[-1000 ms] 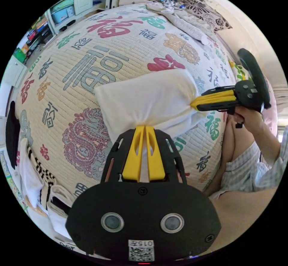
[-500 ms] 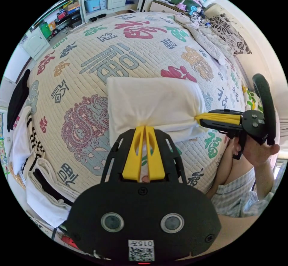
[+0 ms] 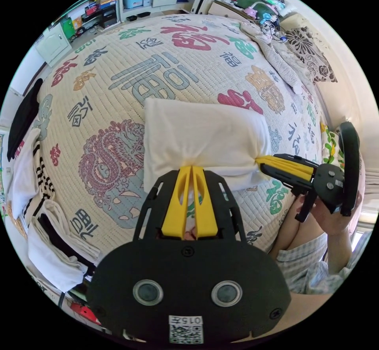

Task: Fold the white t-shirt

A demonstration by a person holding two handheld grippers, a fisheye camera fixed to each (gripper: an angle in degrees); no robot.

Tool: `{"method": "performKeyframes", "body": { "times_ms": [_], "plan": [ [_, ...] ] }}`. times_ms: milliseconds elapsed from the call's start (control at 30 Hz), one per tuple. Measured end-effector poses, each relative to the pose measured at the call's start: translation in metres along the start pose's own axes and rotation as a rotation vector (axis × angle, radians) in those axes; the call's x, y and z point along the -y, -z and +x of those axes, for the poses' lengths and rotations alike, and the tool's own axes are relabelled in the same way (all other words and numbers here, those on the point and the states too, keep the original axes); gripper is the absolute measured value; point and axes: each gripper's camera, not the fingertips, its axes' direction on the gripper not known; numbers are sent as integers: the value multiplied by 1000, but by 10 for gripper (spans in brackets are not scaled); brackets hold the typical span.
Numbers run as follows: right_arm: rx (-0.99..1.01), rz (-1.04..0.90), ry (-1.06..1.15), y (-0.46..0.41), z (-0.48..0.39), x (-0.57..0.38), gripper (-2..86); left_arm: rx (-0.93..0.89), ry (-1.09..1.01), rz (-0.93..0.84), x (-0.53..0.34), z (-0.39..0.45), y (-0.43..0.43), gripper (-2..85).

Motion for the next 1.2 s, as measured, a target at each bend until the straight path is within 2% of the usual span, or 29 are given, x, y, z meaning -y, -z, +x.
{"method": "performKeyframes", "body": {
  "times_ms": [333, 467, 533, 667, 767, 967, 1067, 1133, 1200],
  "plan": [
    [31, -63, -7, 7, 34, 21, 0, -62, 50, -28, -4, -14, 32, -6],
    [100, -94, -47, 13, 61, 31, -1, -109, -80, -6, -8, -20, 47, -8],
    [134, -103, -27, 16, 73, 34, -1, -159, -79, -12, -9, -28, 53, -8],
    [321, -150, -155, 19, 118, 43, -2, -251, -64, -74, -3, -42, 65, -8],
    [462, -211, -202, 17, 150, 51, -3, -247, -97, -124, 4, -41, 77, -7],
    [609, -194, -115, 21, 180, 52, -7, -210, -222, -35, -13, -38, 111, -6],
    [737, -189, -106, 15, 198, 52, -5, -230, -212, -7, -18, -44, 125, -1],
    [834, -202, -81, 12, 209, 53, 2, -248, -223, -8, -19, -48, 138, 9],
    [823, -132, -32, 32, 218, 47, 20, -289, -220, 32, -24, -59, 166, 46]
  ]
}}
